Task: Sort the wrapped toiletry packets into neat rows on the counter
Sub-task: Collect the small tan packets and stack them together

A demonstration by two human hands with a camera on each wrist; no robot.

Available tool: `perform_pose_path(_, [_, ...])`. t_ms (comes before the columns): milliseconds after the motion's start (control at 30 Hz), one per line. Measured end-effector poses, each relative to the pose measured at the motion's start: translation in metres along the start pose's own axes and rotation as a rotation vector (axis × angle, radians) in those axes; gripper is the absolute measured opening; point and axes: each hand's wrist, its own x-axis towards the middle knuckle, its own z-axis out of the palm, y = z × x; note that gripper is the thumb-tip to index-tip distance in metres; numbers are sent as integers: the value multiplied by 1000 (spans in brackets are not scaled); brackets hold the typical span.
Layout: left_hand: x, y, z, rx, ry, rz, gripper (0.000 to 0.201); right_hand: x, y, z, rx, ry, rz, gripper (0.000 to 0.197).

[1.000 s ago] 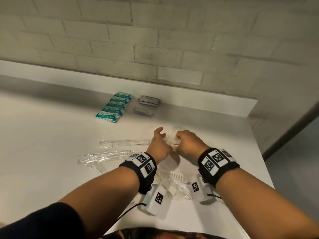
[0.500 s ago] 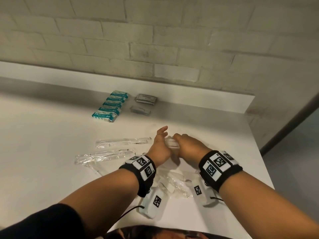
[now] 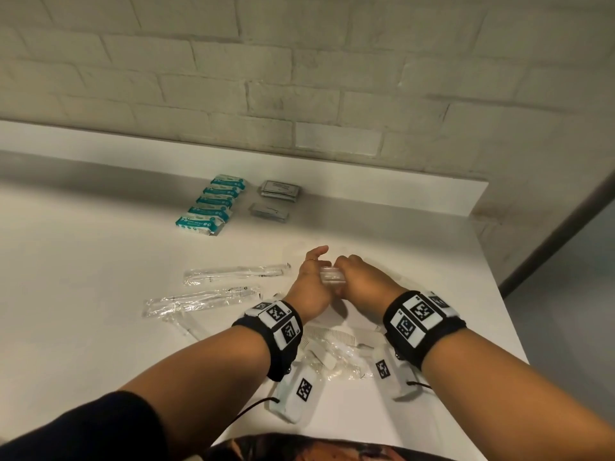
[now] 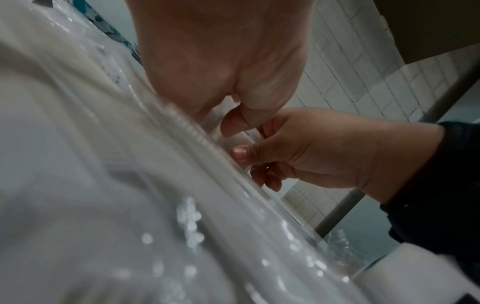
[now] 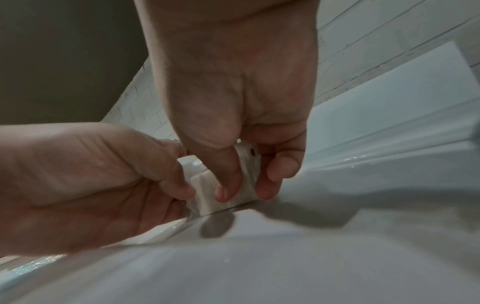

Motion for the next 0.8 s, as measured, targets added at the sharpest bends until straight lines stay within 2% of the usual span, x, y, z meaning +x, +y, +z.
perform_pose_path(100, [1, -2, -2, 88, 47, 15, 79, 1, 3, -1, -8, 10, -6, 28])
perform_pose_path(200, [-1, -1, -4, 140, 40, 10, 70, 0, 2, 0, -14, 6, -11, 30])
perform_pose_path(300, [-2, 0, -5, 174, 27, -14, 68, -2, 0, 0, -66, -18, -6, 31])
perform_pose_path(400, [-3, 6, -7, 189, -10, -17, 66, -2, -1, -5, -183, 31, -33, 29])
perform_pose_path(567, [3, 16, -26, 213, -4, -8, 68, 3, -19, -26, -175, 42, -97, 21])
perform_pose_path(633, [7, 21, -37, 164, 54, 43, 67, 8, -27, -35, -85, 92, -86, 21])
perform_pose_path(700, [10, 26, -51, 18, 157, 57, 66, 16, -35, -39, 159, 173, -20, 14])
perform_pose_path(767, [15, 31, -66, -187, 224, -12, 63, 28, -47, -38, 472, 242, 76, 11])
perform_pose_path(800, [18, 31, -75, -273, 213, -55, 57, 35, -54, -36, 624, 256, 125, 12])
